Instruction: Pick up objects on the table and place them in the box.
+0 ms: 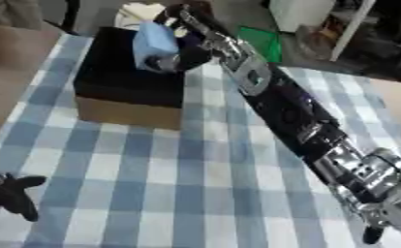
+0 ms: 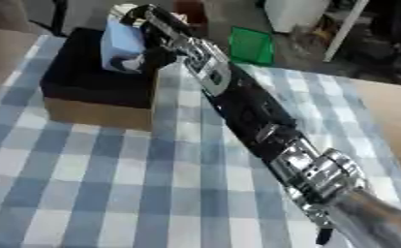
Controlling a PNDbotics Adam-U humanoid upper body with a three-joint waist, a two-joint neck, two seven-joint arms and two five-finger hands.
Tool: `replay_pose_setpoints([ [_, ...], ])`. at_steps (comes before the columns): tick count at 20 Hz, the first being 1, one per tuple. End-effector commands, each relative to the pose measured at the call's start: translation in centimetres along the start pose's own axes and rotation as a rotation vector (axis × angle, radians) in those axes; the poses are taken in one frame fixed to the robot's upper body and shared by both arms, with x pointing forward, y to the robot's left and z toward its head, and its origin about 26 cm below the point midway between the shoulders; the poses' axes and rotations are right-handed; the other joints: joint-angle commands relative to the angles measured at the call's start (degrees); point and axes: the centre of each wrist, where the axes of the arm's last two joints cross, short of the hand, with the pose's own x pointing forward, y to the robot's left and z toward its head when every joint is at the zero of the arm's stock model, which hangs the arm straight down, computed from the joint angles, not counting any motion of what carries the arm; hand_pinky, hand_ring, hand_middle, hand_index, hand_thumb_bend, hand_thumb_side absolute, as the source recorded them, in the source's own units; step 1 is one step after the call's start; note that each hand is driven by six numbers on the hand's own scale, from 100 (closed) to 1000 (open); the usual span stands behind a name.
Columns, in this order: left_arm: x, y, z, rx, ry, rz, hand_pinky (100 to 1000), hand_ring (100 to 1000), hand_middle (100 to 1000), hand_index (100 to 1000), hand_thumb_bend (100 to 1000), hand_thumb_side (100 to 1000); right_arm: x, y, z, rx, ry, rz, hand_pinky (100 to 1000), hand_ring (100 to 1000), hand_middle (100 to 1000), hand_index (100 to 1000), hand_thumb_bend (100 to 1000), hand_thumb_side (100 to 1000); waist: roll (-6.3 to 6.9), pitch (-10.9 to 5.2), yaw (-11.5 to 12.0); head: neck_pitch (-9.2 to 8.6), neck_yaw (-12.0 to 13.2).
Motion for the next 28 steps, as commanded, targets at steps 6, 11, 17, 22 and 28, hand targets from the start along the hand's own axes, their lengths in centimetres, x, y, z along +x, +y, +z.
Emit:
replay_pose_setpoints([
  [6, 0.8, 0.1, -0.5, -0.006, -0.028, -0.009, 900, 503, 477, 585, 166, 850, -0.2, -0.6, 0.0, 0.025, -0.023, 0.028, 807, 1000, 911, 931, 596, 317, 0.8, -1.04, -0.8, -0.63, 0.2],
  [11, 0.7, 0.1, -0.4, -0.004, -0.025, -0.009, 899, 503, 477, 586, 165, 848, 0.0, -0.8, 0.1, 0.017, -0.031, 0.021, 808, 1000, 922, 939, 597, 316, 1.03, -1.31, -1.3, -0.64, 0.5],
  [17, 0.4, 0.1, 0.2, 0.021, -0.01, -0.004, 899, 503, 477, 586, 164, 848, 1.3, -2.5, 0.3, -0.002, -0.089, -0.007, 793, 1000, 896, 936, 556, 272, 1.77, -2.06, -3.4, 0.03, 1.6],
  [22, -0.1, 0.2, 1.5, 0.079, 0.017, -0.001, 899, 507, 482, 587, 163, 849, 3.4, -4.3, 1.2, -0.036, -0.148, -0.111, 752, 987, 884, 936, 432, 229, 3.48, -3.29, -7.5, 1.09, 3.9],
  [28, -0.8, 0.3, 3.1, 0.164, 0.057, -0.008, 901, 511, 486, 590, 166, 857, 6.9, -6.1, 3.6, -0.086, -0.229, -0.32, 735, 988, 883, 952, 352, 263, 5.09, -4.09, -13.3, 3.28, 7.5],
])
